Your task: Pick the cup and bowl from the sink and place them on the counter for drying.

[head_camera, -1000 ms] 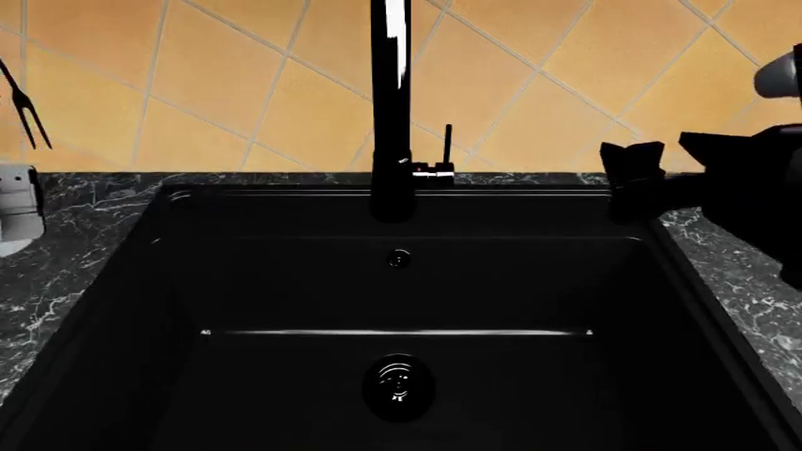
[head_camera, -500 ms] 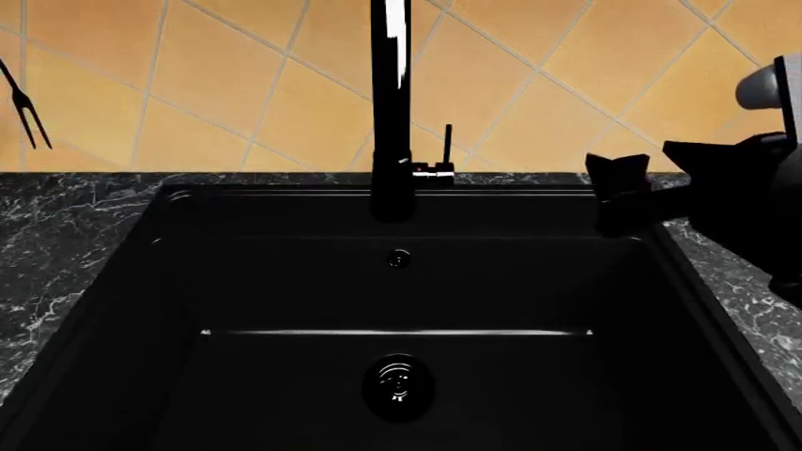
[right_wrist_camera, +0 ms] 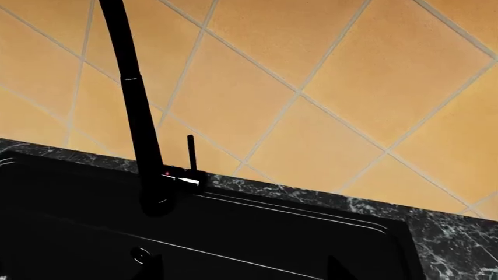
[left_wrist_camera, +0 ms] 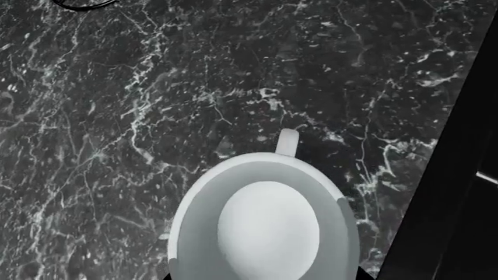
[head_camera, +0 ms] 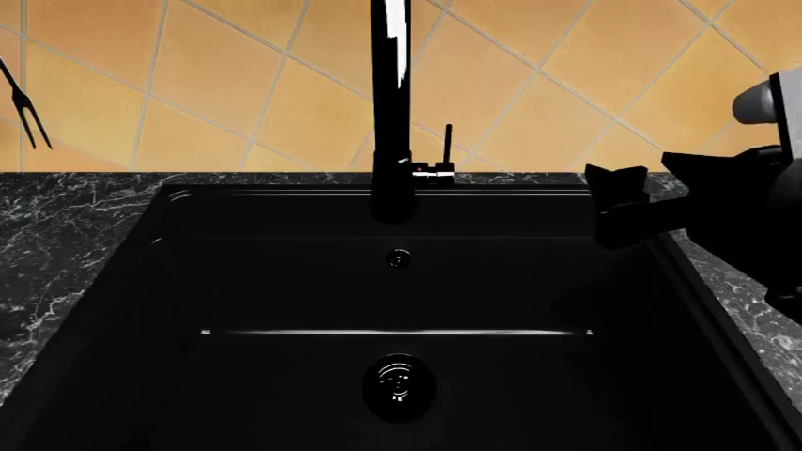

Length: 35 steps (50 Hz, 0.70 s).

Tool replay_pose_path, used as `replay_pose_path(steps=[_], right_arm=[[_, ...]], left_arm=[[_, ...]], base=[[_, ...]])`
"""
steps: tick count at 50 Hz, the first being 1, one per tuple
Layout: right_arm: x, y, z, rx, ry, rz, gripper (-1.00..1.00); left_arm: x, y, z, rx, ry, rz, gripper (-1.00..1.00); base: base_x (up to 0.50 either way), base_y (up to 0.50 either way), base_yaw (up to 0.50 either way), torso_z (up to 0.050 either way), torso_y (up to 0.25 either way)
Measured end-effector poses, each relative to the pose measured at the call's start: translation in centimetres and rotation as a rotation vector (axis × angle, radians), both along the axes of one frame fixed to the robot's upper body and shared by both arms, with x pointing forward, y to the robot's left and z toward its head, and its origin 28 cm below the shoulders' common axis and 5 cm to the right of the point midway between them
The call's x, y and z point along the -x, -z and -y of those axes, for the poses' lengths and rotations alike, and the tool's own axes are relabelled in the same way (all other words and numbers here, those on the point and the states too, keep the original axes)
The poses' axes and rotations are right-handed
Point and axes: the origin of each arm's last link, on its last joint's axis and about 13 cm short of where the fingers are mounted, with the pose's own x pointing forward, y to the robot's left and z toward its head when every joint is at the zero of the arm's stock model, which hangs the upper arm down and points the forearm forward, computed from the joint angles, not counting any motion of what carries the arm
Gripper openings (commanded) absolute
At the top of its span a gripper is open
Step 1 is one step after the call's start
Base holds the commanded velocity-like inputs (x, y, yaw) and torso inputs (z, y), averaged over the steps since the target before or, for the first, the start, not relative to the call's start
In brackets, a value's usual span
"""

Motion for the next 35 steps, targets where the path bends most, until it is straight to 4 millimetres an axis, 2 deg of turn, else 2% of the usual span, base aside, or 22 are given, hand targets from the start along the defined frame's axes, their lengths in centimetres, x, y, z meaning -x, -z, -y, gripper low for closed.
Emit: replay_pose_path(steps=[16, 28, 29, 35], right_arm=[[0.1, 0.3, 0.0, -0.006, 0.002, -0.007, 1.00], [0.1, 0.6, -0.1, -0.010, 0.002, -0.012, 1.00], [0.1, 0.6, -0.1, -0.011, 0.002, -0.012, 1.00], [0.2, 0.8, -0.1, -0.014, 0.000, -0.014, 1.00]], left_arm=[[0.2, 1.4, -0.4, 0.019, -0.021, -0.026, -1.00], [0.2, 1.6, -0.5, 0.023, -0.029, -0.010, -1.00], [0.2, 1.6, -0.6, 0.024, -0.030, -0.009, 1.00], [0.2, 1.9, -0.7, 0.025, -0.033, -0.012, 1.00]], base=[[0.00, 0.00, 0.00, 0.000, 0.000], [0.00, 0.00, 0.00, 0.000, 0.000], [0.01, 0.00, 0.00, 0.000, 0.000], [0.00, 0.00, 0.00, 0.000, 0.000]])
